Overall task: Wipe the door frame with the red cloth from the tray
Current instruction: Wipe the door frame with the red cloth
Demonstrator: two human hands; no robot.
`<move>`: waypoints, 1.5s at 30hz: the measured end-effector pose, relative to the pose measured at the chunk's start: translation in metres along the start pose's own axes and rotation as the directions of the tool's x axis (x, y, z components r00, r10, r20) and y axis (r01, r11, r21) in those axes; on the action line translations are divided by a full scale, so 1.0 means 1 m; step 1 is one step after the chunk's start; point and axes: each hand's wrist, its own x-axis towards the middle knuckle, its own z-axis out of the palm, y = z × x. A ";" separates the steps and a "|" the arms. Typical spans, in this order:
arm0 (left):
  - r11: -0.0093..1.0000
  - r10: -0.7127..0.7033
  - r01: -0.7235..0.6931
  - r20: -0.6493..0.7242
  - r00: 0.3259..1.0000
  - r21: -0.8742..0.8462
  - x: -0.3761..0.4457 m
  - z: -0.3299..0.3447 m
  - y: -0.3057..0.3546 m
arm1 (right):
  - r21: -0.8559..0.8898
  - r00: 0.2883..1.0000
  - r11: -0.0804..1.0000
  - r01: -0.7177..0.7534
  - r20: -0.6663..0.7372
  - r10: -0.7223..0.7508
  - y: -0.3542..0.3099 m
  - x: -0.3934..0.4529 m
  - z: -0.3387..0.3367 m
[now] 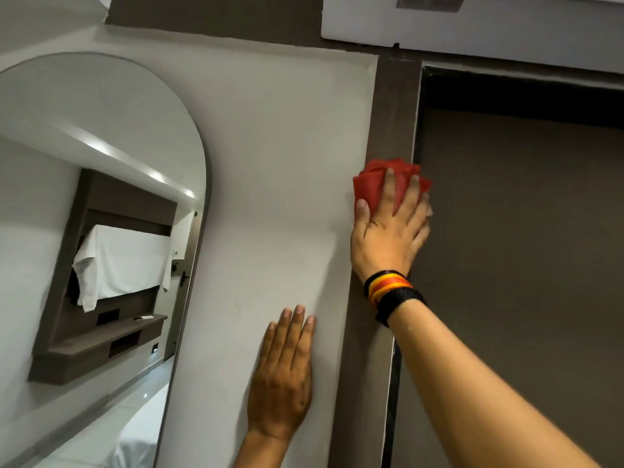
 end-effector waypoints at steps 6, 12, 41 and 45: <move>0.999 -0.018 0.018 -0.010 1.000 -0.052 -0.001 0.000 -0.001 | -0.029 0.999 1.000 0.012 0.030 -0.011 -0.022 0.070 -0.011; 0.998 -0.009 0.008 -0.021 1.000 -0.070 -0.001 0.002 -0.002 | -0.058 0.991 0.996 0.065 0.122 -0.058 -0.039 0.157 -0.027; 0.764 -0.284 0.434 0.355 0.891 -0.478 -0.069 -0.060 0.064 | -0.207 0.960 0.976 -0.067 0.252 0.119 0.105 -0.311 0.033; 0.569 -0.419 0.709 0.595 0.686 -0.417 -0.108 -0.068 0.080 | -0.166 0.926 0.986 -0.014 0.370 0.075 0.112 -0.324 0.017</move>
